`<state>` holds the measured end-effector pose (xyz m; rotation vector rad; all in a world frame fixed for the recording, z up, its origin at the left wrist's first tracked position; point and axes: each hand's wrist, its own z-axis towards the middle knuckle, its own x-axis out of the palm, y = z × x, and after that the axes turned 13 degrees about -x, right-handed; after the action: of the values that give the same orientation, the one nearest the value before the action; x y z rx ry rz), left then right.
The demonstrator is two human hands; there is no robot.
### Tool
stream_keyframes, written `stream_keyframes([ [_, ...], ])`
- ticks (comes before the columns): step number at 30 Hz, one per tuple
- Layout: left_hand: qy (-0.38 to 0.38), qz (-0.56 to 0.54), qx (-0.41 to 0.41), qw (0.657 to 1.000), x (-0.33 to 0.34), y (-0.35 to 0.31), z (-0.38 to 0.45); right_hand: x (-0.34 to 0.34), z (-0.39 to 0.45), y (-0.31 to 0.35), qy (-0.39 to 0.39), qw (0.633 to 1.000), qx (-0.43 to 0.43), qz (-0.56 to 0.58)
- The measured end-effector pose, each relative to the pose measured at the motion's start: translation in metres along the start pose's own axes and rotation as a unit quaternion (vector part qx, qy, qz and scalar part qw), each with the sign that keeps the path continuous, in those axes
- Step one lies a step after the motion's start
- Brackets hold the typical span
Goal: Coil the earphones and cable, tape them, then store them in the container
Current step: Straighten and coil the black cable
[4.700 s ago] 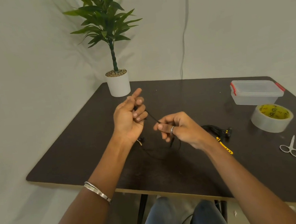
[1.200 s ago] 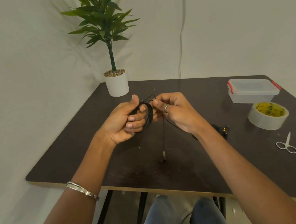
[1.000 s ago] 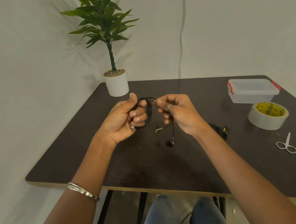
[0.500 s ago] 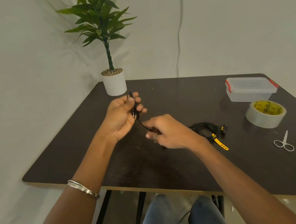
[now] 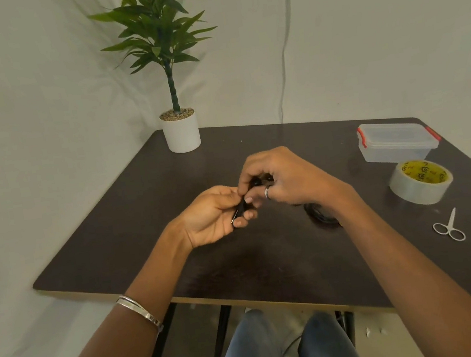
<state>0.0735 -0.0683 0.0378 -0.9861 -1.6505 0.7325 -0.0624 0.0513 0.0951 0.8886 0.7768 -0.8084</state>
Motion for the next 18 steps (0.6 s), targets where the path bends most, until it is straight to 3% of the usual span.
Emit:
stream_keyframes([
  [6, 0.147, -0.039, -0.029, 0.988, -0.009, 0.001, 0.0, 0.004, -0.006, -0.008, -0.051, 0.992, -0.004, 0.111],
  [9, 0.157, -0.006, -0.047, 0.987, -0.009, 0.001, 0.0, 0.007, -0.008, -0.01, -0.038, 0.993, 0.001, 0.113],
  [12, 0.157, -0.01, -0.054, 0.986, -0.012, 0.003, 0.0, 0.011, -0.011, -0.012, -0.041, 0.981, 0.04, 0.184],
  [15, 0.099, -0.019, -0.06, 0.993, -0.008, 0.004, -0.001, 0.014, -0.017, -0.016, -0.046, 0.975, 0.062, 0.21],
  [18, -0.044, 0.004, -0.054, 0.998, 0.002, 0.002, 0.0, 0.019, -0.022, -0.022, -0.064, 0.978, 0.086, 0.179],
])
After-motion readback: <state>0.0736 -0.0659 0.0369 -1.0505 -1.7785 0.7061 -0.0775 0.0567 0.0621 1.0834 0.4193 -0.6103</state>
